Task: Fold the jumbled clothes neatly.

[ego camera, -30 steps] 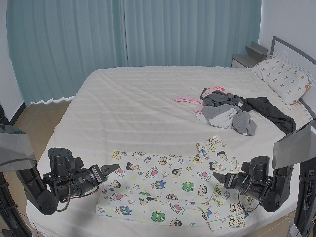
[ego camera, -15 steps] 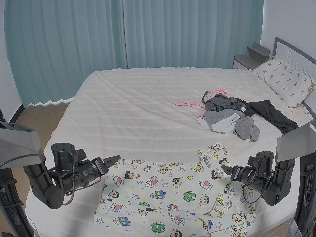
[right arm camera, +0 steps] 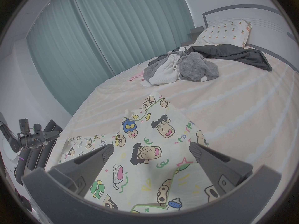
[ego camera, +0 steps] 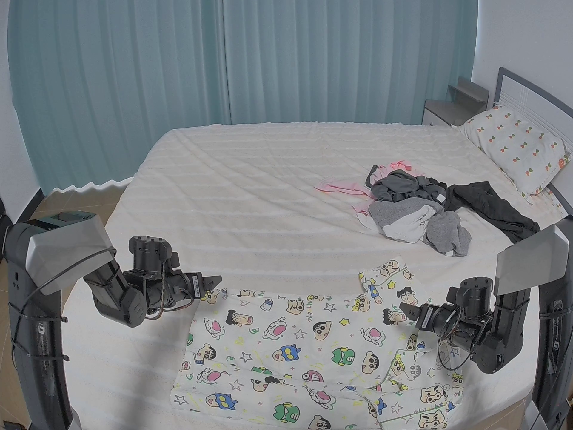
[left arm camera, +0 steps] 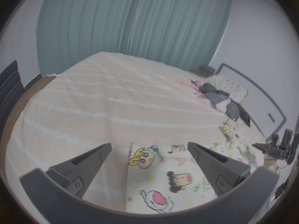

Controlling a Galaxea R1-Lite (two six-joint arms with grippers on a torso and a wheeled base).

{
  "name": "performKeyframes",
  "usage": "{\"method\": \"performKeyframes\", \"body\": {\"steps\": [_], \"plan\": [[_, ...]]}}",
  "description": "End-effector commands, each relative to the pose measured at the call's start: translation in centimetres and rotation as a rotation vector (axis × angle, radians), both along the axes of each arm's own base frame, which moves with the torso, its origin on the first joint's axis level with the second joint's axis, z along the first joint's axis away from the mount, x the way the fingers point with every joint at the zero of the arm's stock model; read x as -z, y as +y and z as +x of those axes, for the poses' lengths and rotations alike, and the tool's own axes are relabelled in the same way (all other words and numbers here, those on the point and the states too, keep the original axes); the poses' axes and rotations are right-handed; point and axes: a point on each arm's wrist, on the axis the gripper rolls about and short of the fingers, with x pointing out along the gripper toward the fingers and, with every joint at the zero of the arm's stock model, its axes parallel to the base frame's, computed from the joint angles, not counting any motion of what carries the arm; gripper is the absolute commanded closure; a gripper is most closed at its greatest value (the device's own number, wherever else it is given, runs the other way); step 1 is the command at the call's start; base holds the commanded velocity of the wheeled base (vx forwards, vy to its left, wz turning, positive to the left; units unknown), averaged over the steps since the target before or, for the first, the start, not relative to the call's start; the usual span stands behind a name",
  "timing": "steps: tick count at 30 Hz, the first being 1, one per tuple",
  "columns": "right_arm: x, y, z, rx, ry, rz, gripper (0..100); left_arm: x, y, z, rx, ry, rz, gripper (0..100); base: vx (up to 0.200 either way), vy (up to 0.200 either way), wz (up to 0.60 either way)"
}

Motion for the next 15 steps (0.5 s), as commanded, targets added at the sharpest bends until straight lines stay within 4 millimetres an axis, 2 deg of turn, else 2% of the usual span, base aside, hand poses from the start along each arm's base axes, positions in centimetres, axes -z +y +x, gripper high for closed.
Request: {"method": "performKeyframes", "body": {"steps": [1, 10, 15], "plan": [[0.6, 0.2, -0.1, -0.006, 0.018, -0.005, 0, 3.0, 0.3, 1.1, 0.02, 0.058, 0.003, 0, 0.0, 0.0, 0.0], [0.6, 0.2, -0.2, -0.007, 0.021, -0.005, 0, 4.2, 0.0, 1.0, 0.052, 0.093, -0.005, 0, 0.0, 0.0, 0.0], [0.6, 0.2, -0.2, -0.007, 0.018, -0.005, 0, 4.0, -0.1, 1.7, 0.076, 0.123, -0.02, 0, 0.0, 0.0, 0.0]]}}
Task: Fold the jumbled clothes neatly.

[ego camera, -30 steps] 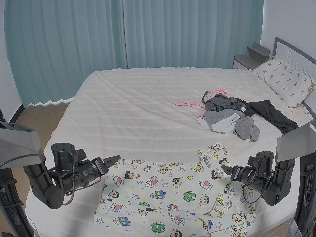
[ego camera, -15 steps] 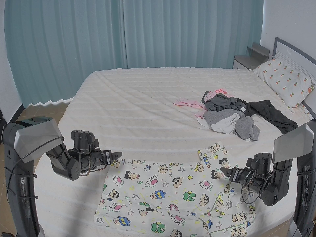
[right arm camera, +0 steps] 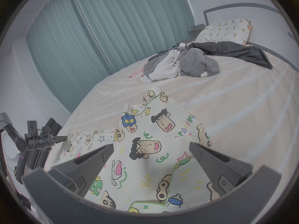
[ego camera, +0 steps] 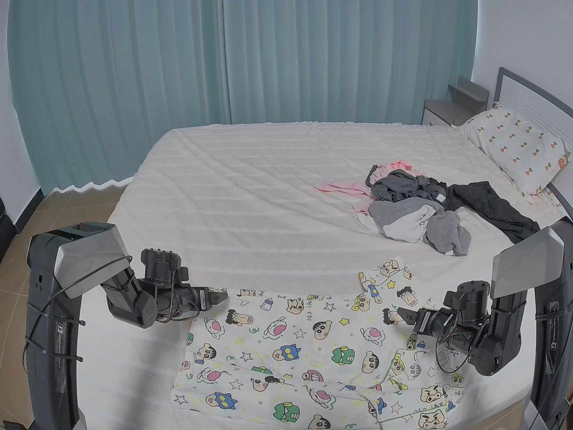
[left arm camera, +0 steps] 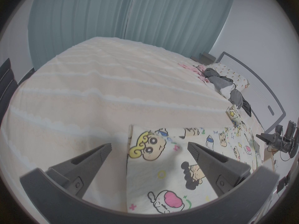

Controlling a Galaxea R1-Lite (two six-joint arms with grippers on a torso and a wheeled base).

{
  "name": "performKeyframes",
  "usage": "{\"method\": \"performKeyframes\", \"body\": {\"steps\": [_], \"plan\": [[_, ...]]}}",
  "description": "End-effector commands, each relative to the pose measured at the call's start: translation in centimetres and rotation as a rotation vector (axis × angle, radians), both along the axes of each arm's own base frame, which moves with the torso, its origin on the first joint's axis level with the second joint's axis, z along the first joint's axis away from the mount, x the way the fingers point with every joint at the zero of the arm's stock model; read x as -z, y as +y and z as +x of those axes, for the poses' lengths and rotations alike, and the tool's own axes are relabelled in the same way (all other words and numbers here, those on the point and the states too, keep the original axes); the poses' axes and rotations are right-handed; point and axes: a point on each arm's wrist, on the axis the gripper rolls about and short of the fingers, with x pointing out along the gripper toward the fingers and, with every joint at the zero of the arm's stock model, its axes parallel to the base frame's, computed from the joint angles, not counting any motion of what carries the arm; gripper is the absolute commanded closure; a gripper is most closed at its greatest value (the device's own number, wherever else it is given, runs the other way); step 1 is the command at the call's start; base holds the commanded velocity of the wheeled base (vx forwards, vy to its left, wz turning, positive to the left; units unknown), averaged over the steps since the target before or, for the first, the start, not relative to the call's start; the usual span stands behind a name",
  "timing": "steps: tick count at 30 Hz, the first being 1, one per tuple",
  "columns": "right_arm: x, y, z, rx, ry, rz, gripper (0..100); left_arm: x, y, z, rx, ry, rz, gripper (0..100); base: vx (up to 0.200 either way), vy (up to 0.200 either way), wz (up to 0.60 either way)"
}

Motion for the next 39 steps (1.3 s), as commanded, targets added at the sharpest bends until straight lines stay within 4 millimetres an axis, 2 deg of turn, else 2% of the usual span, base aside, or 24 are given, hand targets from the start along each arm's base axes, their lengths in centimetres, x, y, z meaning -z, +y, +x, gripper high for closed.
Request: {"method": "performKeyframes", "body": {"steps": [1, 10, 11, 19, 20, 23, 26, 29, 39], "plan": [[0.0, 0.0, -0.1, -0.001, -0.001, 0.0, 0, 0.1, -0.1, 0.6, 0.01, 0.003, -0.007, 0, 0.0, 0.0, 0.0], [-0.2, 0.0, 0.0, -0.002, -0.01, 0.003, 0, -0.1, -1.8, 1.1, 0.072, 0.048, -0.024, 0, 0.0, 0.0, 0.0], [-0.3, 0.0, 0.1, 0.0, -0.013, 0.003, 0, -0.1, -2.0, 1.0, 0.077, 0.048, -0.024, 100, 0.0, 0.0, 0.0], [-1.0, -0.7, 0.6, 0.025, -0.029, 0.006, 0, -0.4, -2.1, 0.9, 0.075, 0.043, -0.03, 100, 0.0, 0.0, 0.0], [-0.9, -0.5, 1.5, 0.025, -0.029, -0.001, 0, -1.3, -1.9, 1.0, 0.066, 0.022, -0.027, 100, 0.0, 0.0, 0.0], [-1.0, -0.7, 2.5, 0.036, -0.023, -0.003, 0, -2.0, -1.7, 1.0, 0.055, 0.008, -0.022, 100, 0.0, 0.0, 0.0], [-1.0, -1.9, 4.4, 0.082, 0.016, -0.011, 0, -3.8, -1.5, 1.1, 0.029, -0.033, -0.013, 100, 0.0, 0.0, 0.0], [-1.1, -2.7, 6.0, 0.11, 0.039, -0.014, 0, -4.5, -1.6, 1.1, 0.009, -0.049, -0.013, 100, 0.0, 0.0, 0.0], [-0.7, -2.8, 9.5, 0.115, 0.087, -0.029, 0, -4.7, -1.8, 0.7, 0.007, -0.047, -0.005, 100, 0.0, 0.0, 0.0]]}}
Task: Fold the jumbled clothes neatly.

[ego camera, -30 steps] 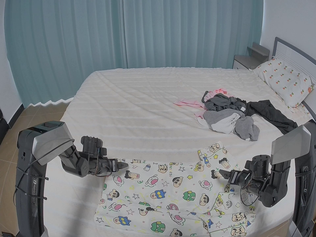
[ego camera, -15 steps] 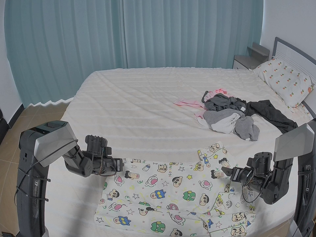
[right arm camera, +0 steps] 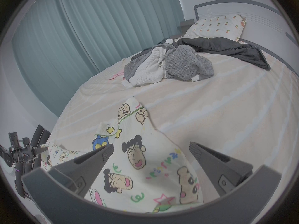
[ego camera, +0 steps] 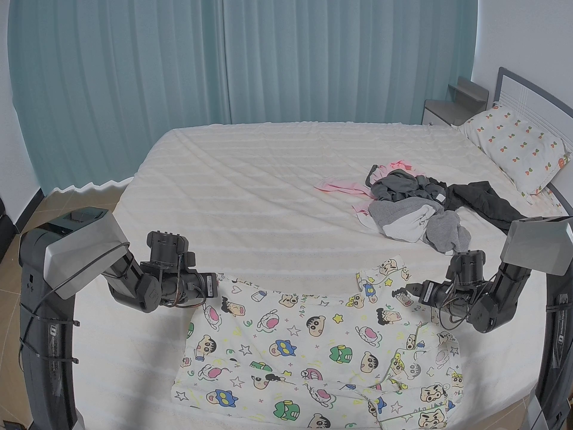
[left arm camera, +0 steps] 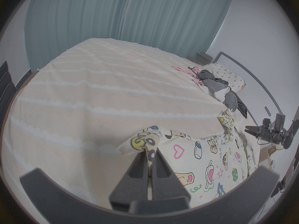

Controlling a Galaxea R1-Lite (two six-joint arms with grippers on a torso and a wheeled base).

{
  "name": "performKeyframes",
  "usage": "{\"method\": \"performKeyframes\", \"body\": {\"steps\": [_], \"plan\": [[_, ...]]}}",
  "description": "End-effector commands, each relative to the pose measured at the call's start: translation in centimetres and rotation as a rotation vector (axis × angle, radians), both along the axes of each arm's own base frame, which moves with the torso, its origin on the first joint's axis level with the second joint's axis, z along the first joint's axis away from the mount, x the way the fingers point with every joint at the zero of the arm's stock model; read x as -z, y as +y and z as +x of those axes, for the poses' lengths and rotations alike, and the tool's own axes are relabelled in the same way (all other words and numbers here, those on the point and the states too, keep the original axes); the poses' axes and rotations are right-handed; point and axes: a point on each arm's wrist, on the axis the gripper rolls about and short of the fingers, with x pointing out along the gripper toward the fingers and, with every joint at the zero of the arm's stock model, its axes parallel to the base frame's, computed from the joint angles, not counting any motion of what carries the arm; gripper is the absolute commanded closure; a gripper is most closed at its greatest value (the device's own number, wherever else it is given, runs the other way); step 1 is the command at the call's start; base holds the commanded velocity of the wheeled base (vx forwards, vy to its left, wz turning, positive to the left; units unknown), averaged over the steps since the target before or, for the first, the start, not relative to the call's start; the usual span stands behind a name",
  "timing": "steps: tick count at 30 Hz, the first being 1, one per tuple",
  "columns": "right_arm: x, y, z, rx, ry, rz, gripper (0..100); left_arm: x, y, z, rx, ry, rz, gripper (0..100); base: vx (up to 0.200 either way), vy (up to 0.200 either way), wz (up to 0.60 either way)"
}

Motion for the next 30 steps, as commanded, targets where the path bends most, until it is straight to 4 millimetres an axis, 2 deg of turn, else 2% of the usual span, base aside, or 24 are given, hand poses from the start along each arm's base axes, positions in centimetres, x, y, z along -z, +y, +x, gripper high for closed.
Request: {"method": "performKeyframes", "body": {"steps": [1, 5, 11, 15, 21, 22, 30], "plan": [[0.3, -0.4, 2.5, 0.005, 0.001, -0.011, 0, -0.8, -0.2, -0.1, 0.002, -0.018, -0.001, 100, 0.0, 0.0, 0.0], [1.0, -0.3, 3.4, -0.021, 0.039, -0.005, 0, -0.8, -0.2, -0.1, 0.002, -0.017, -0.001, 100, 0.0, 0.0, 0.0], [3.2, 0.0, 5.0, -0.061, 0.103, 0.015, 0, -0.6, -0.1, -0.3, 0.002, -0.009, 0.0, 100, 0.0, 0.0, 0.0], [3.4, 0.2, 5.3, -0.093, 0.113, 0.037, 0, -0.5, -0.1, -0.3, 0.002, -0.006, 0.001, 100, 0.0, 0.0, 0.0], [3.2, 1.6, 5.3, -0.173, 0.127, 0.076, 0, -0.4, -0.1, -0.5, 0.001, -0.008, 0.002, 100, 0.0, 0.0, 0.0], [3.1, 1.8, 5.3, -0.182, 0.126, 0.081, 100, -0.4, -0.1, -0.5, -0.002, -0.009, 0.005, 100, 0.0, 0.0, 0.0], [1.4, 1.5, 4.8, -0.217, 0.109, 0.138, 100, -0.2, -0.1, -0.5, -0.006, -0.003, 0.009, 100, 0.0, 0.0, 0.0]]}}
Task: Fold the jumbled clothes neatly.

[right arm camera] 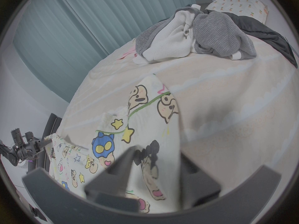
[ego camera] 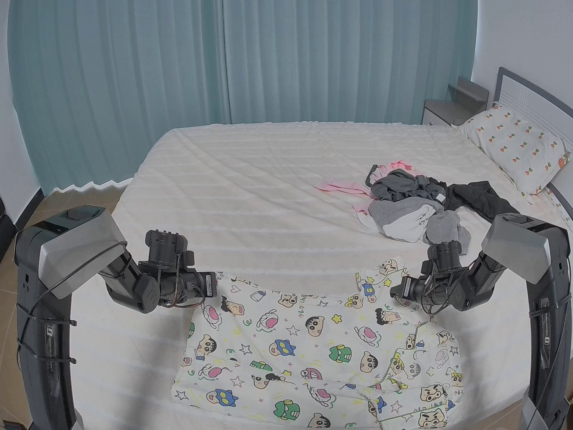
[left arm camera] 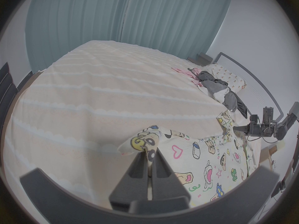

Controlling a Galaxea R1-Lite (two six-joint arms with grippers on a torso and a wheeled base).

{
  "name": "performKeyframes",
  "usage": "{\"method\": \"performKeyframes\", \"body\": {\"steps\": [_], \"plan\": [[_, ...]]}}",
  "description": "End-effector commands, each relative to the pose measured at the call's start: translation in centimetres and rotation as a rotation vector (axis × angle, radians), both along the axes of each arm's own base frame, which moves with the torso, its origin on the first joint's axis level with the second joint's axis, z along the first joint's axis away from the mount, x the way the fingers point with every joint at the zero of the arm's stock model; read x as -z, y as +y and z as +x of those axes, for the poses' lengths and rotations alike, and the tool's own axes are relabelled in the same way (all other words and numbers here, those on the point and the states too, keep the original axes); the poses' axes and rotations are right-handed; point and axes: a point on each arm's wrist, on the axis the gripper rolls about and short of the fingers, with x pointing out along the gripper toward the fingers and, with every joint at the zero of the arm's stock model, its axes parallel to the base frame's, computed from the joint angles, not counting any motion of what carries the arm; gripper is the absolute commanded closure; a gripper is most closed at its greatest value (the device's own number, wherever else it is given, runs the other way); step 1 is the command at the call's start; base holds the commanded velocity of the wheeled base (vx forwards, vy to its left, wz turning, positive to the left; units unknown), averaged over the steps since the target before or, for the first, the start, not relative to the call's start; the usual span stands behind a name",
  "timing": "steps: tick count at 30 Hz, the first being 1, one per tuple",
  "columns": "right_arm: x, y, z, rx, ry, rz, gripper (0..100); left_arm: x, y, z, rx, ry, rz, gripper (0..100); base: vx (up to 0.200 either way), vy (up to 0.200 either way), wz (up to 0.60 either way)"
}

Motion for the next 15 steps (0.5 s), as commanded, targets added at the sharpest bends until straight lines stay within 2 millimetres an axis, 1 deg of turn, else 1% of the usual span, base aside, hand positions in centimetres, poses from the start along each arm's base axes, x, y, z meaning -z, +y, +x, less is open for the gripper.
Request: {"method": "performKeyframes", "body": {"steps": [1, 6, 9, 15], "plan": [[-1.0, -0.2, -0.3, -0.015, -0.009, 0.031, 100, 0.1, 0.0, -0.1, 0.0, 0.003, 0.0, 100, 0.0, 0.0, 0.0], [-0.9, -1.4, -0.2, -0.007, -0.007, 0.057, 100, -0.1, -0.3, -0.2, -0.008, -0.005, 0.018, 100, 0.0, 0.0, 0.0], [-1.2, -1.6, -0.2, 0.003, -0.03, 0.088, 100, -0.2, -0.6, -0.2, -0.02, -0.02, 0.033, 100, 0.0, 0.0, 0.0], [-1.2, -2.2, -0.7, 0.027, -0.131, 0.134, 100, -0.6, -1.1, 0.1, -0.043, -0.085, 0.036, 100, 0.0, 0.0, 0.0]]}}
